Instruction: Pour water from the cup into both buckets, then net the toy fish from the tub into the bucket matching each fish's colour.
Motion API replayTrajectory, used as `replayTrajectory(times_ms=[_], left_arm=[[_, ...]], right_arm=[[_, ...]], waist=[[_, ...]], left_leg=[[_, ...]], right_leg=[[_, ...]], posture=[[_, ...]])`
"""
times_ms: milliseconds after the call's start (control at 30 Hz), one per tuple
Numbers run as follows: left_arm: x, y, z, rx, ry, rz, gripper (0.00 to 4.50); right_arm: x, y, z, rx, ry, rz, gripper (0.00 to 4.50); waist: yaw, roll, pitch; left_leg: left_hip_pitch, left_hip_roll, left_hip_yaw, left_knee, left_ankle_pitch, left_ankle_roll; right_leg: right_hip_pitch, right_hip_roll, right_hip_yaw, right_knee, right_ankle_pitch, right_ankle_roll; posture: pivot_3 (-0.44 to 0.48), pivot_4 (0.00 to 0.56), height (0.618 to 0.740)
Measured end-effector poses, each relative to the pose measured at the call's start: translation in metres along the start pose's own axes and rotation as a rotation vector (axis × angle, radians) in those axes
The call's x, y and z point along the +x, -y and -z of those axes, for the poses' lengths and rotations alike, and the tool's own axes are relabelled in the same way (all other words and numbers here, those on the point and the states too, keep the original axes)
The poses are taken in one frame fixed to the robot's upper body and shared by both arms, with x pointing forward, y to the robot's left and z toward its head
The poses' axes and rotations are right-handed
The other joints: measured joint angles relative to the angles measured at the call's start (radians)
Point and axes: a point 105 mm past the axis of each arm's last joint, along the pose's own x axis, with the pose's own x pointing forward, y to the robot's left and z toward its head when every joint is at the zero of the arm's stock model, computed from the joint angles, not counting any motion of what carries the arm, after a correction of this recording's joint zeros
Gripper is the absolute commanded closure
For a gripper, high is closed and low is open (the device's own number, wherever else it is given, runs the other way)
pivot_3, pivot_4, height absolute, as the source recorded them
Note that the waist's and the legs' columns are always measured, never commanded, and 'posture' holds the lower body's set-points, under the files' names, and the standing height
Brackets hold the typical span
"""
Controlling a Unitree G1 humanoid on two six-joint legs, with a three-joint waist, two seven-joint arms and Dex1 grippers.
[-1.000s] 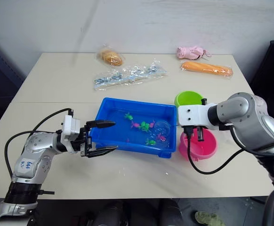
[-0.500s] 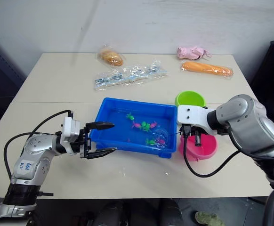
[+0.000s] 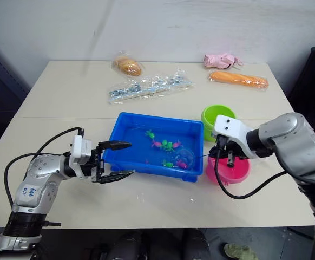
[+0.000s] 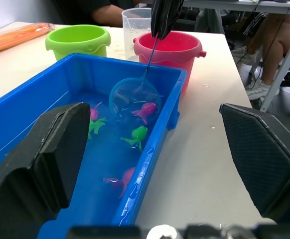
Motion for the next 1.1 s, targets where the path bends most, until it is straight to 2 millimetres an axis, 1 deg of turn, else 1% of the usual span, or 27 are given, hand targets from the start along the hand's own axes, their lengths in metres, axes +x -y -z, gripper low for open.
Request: replayTrajectory(times_ms=[267, 400, 500, 633, 733, 800, 967, 1000, 1033, 1100], left_arm=[[-0.001, 0.002, 0.002, -0.002, -0.003, 0.001, 0.03], [-0.001, 0.002, 0.002, 0.000, -0.004, 0.001, 0.03], [-0.001, 0.001, 0.002, 0.000, -0.005, 0.001, 0.03], [-0.001, -0.001, 0.000, 0.003, 0.000, 0.000, 0.03], [0.005, -0.005, -0.007, 0.017, 0.020, 0.018, 0.03], [0.010, -0.007, -0.013, 0.029, 0.036, 0.039, 0.03], [0.023, -0.010, -0.021, 0.011, 0.080, 0.082, 0.03], [0.025, -0.010, -0.023, 0.012, 0.093, 0.095, 0.03], [0.029, -0.011, -0.026, 0.010, 0.103, 0.120, 0.03], [0.031, -0.013, -0.026, -0.001, 0.106, 0.130, 0.03]], right_arm=[[-0.006, 0.004, 0.004, 0.144, 0.052, -0.014, 4.50], [-0.015, 0.009, 0.004, 0.226, 0.100, 0.003, 4.50], [-0.027, 0.011, 0.003, 0.298, 0.167, 0.023, 4.50], [-0.046, 0.008, 0.006, 0.377, 0.220, 0.041, 4.50], [-0.066, 0.007, -0.004, 0.390, 0.279, 0.092, 4.50], [-0.076, 0.003, -0.003, 0.406, 0.293, 0.119, 4.50], [-0.092, -0.013, 0.009, 0.480, 0.332, 0.172, 4.50], [-0.095, -0.017, 0.013, 0.495, 0.343, 0.187, 4.50], [-0.101, -0.026, 0.020, 0.516, 0.354, 0.233, 4.50], [-0.104, -0.032, 0.028, 0.537, 0.355, 0.271, 4.50]], waist=[[0.001, 0.000, 0.000], [0.000, 0.000, 0.000], [-0.001, 0.000, 0.000], [-0.002, 0.000, 0.000], [-0.002, 0.000, 0.000], [0.001, 0.000, 0.000], [0.012, 0.000, 0.000], [0.016, 0.000, 0.000], [0.022, 0.000, 0.000], [0.024, 0.000, 0.000]], left_leg=[[0.000, 0.000, 0.000, 0.000, 0.000, 0.000], [0.000, 0.000, 0.000, 0.000, 0.000, 0.000], [0.000, 0.000, 0.000, 0.000, 0.000, 0.000], [0.000, 0.000, 0.000, 0.000, 0.000, 0.000], [0.000, 0.001, 0.000, 0.000, 0.000, 0.000], [0.000, 0.000, -0.001, 0.000, 0.000, 0.000], [0.000, 0.000, 0.000, 0.000, 0.000, 0.000], [0.000, 0.000, 0.000, 0.000, 0.000, 0.000], [0.000, 0.000, 0.000, 0.000, 0.000, 0.000], [0.000, -0.001, 0.000, 0.000, 0.000, 0.001]], right_leg=[[0.000, 0.000, 0.000, 0.000, 0.000, 0.000], [0.000, 0.000, 0.000, 0.000, 0.000, 0.000], [0.000, 0.000, 0.000, 0.000, 0.000, 0.000], [0.000, 0.000, 0.000, 0.000, 0.000, 0.000], [0.000, 0.000, 0.000, 0.000, 0.000, 0.000], [0.000, 0.000, 0.000, 0.000, 0.000, 0.000], [0.000, 0.000, 0.000, 0.000, 0.000, 0.000], [0.000, 0.001, 0.000, 0.000, 0.000, 0.000], [0.000, 0.001, 0.000, 0.000, 0.000, 0.000], [0.001, 0.001, 0.001, 0.000, 0.000, 0.000]], posture=[[0.000, 0.150, 0.740], [0.000, 0.150, 0.740], [0.000, 0.150, 0.740], [0.000, 0.150, 0.740], [0.000, 0.150, 0.740], [0.000, 0.150, 0.740], [0.000, 0.150, 0.740], [0.000, 0.150, 0.740], [0.000, 0.150, 0.740], [0.000, 0.150, 0.740]])
